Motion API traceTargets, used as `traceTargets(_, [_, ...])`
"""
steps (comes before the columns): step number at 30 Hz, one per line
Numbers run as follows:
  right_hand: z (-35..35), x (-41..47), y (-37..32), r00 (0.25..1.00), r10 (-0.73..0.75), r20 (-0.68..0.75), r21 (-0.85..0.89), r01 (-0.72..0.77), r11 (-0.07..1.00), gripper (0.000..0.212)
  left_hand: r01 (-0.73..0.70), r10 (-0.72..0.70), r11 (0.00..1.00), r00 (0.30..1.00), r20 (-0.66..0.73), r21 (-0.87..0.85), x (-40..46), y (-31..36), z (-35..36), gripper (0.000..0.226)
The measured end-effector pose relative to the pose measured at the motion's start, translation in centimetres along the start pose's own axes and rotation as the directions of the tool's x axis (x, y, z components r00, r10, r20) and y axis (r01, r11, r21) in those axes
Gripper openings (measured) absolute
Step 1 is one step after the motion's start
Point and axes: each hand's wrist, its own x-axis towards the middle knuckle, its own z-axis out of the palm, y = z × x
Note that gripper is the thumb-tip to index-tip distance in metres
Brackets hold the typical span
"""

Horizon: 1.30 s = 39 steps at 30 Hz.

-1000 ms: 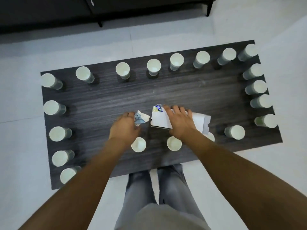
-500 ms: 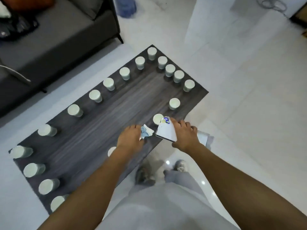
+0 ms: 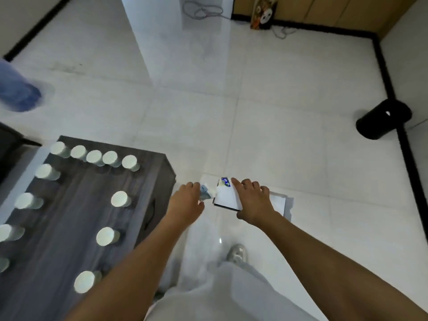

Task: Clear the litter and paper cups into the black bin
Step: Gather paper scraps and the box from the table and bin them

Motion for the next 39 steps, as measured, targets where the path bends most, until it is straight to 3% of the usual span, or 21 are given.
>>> traceTargets(9, [-4.6, 0.9, 19.6, 0.958, 0.284, -0.023, 0.150, -0.278, 0.949, 0.102, -0.260, 0.257, 0.965, 0.963, 0.078, 0.025, 12.9, 18.7, 0.4, 0.036])
traceTargets(20, [-9.7, 8.0, 37.8, 0.807, 0.591, 0.000, 0.345, -0.554, 0.757, 0.101, -0.561, 0.537, 0.823, 0.820, 0.195, 0.089, 32.9, 36.6, -0.4, 0.039])
traceTargets(31, [-16.8, 15.2, 55.5, 0.655, 0.750, 0.089, 0.415, -0.709, 0.570, 0.102, -0.712, 0.647, 0.694, 0.683, 0.339, 0.108, 50.9, 55.0, -2.1, 0.044])
traceTargets(39, [-19.8, 19.0, 73.8, 0.629, 0.773, 0.086, 0.411, -0.729, 0.547, 0.102, -0.745, 0.666, 0.653, 0.650, 0.367, 0.136, 61.4, 72.0, 0.5, 0.044])
